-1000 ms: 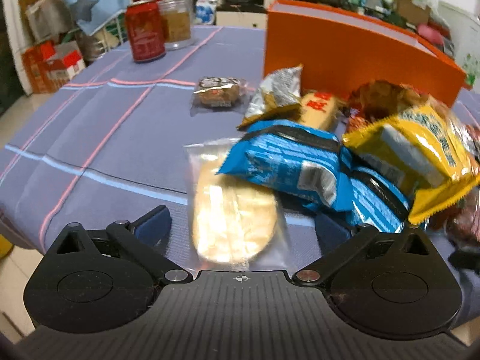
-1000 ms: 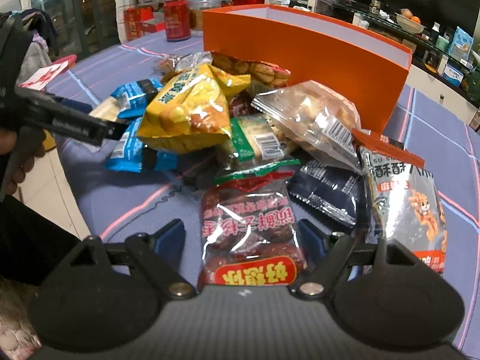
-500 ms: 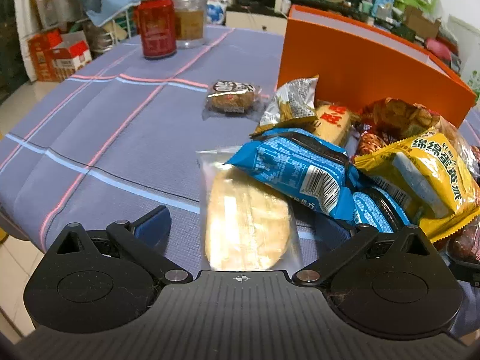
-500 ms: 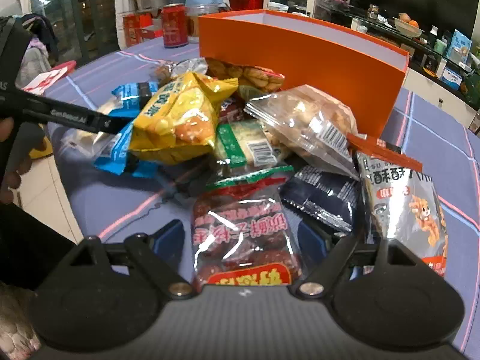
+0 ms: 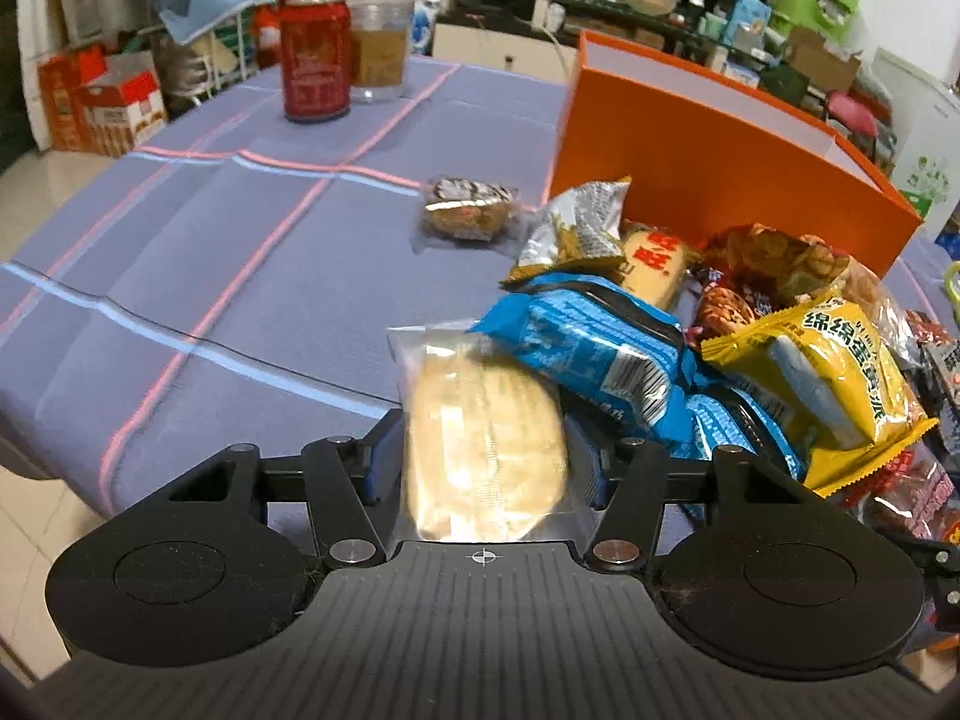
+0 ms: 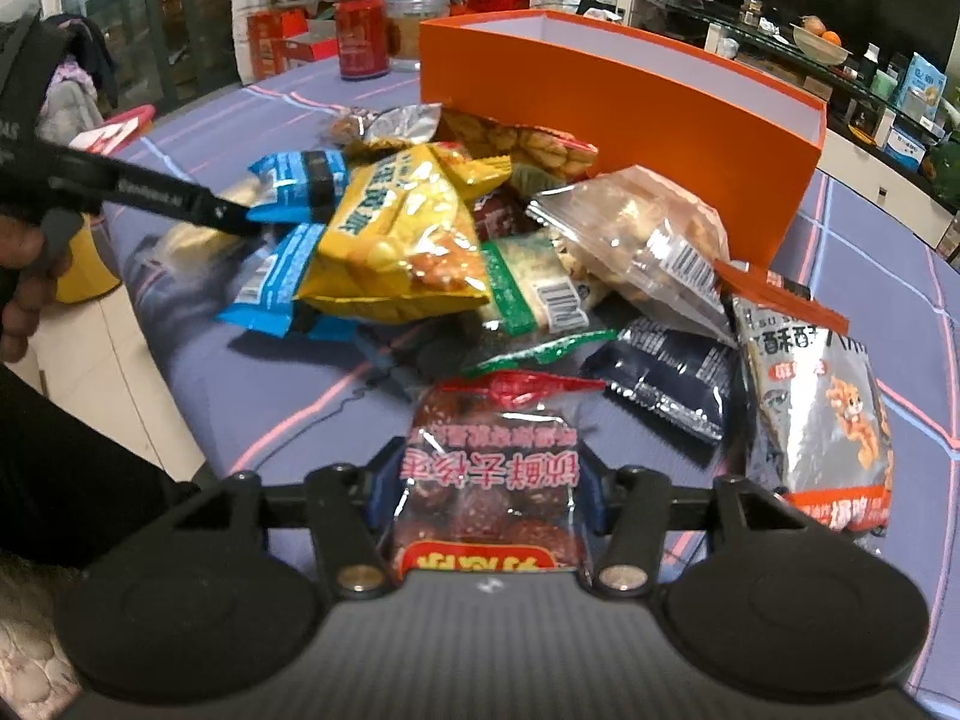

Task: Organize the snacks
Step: 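Close left gripper on clear bread bag while right gripper grasps red date bag, then carry bread bag and date bag over the orange box and release both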

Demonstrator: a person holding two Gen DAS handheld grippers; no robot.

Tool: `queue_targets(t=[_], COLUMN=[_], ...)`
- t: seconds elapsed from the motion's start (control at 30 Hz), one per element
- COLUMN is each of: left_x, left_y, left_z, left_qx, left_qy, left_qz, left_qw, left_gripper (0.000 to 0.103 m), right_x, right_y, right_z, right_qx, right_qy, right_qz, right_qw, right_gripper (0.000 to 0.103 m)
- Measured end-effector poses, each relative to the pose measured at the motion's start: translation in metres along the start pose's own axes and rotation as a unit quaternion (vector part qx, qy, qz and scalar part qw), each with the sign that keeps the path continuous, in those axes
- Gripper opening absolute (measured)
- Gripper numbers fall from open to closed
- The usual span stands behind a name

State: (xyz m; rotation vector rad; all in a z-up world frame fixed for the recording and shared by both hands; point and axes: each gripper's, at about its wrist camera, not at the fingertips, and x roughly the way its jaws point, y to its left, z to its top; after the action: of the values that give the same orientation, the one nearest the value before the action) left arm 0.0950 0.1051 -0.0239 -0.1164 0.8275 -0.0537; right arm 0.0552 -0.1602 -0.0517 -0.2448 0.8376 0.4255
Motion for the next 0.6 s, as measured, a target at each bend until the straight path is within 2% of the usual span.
queue_targets(t=[0.1, 0.3, 0.5, 0.6], left_x=[-0.017, -0.049, -0.050, -0.052], left_y=[0.003, -0.001, 0.000, -0.003], left_z=[0.001, 0.008, 0.013, 0.015], left_qx=[0.007, 0.055, 0.056, 0.060], left_qy=[-0.021, -0.071, -0.077, -0.082], left_qz=[0.005, 0.047, 0.056, 0.058], left_qw=[0.9997, 0.9949, 0.9939, 0.9931], left_gripper=[0.041, 0.041, 0.041, 0.041], right_x=[-0.005, -0.018, -0.015, -0.017], right_y=[0.013, 0.026, 0.028, 0.030], right_z=[-0.003, 0.003, 0.003, 0.004], right_qx=[-0.017, -0.027, -0.039, -0.041], right_qy=[-0.002, -0.022, -0.021, -0.022], right_qz=[-0.009, -0.019, -0.031, -0.022], right_qw=[1.000, 0.999, 0.999, 0.999], right_gripper=[0.056, 0.056, 0.056, 0.056])
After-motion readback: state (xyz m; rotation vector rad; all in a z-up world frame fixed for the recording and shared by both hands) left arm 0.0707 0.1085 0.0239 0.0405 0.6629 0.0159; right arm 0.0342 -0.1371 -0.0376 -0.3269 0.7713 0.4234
